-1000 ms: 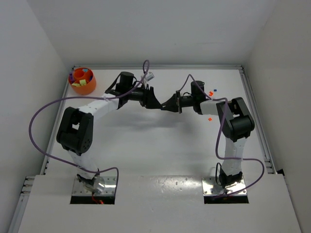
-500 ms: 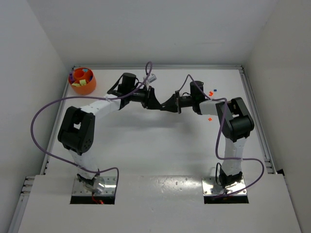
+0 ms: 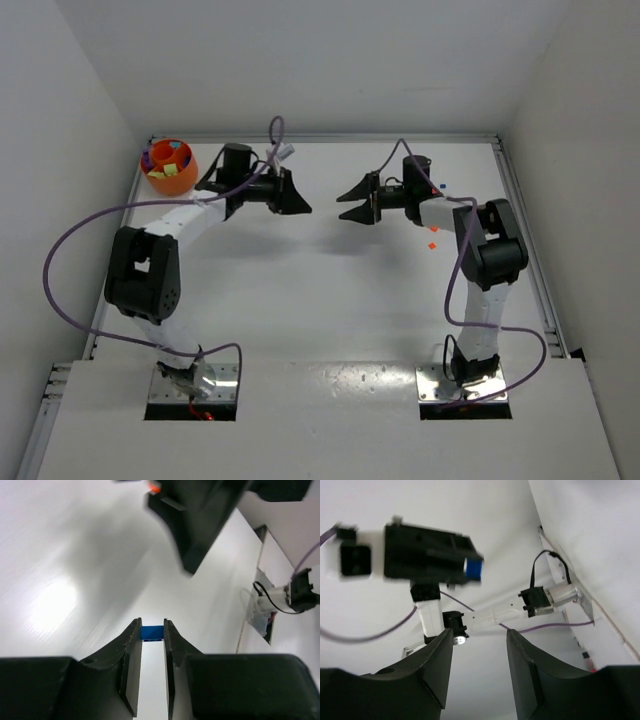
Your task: Sort the legos into containers by color
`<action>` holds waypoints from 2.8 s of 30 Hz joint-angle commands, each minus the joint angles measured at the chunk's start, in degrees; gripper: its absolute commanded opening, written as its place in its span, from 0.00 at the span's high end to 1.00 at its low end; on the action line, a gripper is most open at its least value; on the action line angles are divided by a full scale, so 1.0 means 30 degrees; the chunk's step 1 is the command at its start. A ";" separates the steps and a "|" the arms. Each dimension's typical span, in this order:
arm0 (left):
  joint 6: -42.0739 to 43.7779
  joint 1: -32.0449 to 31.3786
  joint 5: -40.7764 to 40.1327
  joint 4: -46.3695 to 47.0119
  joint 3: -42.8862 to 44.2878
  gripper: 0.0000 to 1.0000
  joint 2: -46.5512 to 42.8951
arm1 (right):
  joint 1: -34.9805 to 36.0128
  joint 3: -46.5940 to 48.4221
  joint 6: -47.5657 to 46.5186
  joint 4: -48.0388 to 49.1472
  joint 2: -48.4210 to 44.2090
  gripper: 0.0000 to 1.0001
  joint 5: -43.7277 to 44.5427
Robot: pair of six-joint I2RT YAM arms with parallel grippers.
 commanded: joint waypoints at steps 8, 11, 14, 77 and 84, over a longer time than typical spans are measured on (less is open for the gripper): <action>0.5050 0.7344 -0.5988 -0.7759 0.7577 0.92 0.1038 | -0.2009 0.3013 -0.8009 -0.6992 -0.0197 0.51 -0.0107; 0.5963 0.8749 -0.7402 -0.9903 1.1010 0.92 0.2830 | -0.2011 0.5297 -1.2461 -1.0456 -0.0195 0.51 0.0857; 0.6139 0.9661 -0.8631 -1.0551 1.3068 0.92 0.4736 | -0.2187 0.7113 -1.5482 -1.4321 -0.0195 0.51 0.2000; 0.5760 0.9899 -1.1716 -0.7448 1.6623 0.54 0.8113 | -0.2567 1.1672 -2.3388 -2.0535 -0.0400 0.51 0.6592; 0.7047 0.8382 -0.5794 -0.7446 1.2650 0.30 0.3106 | -0.3764 1.8573 -3.1215 -2.5559 0.1648 0.57 1.7723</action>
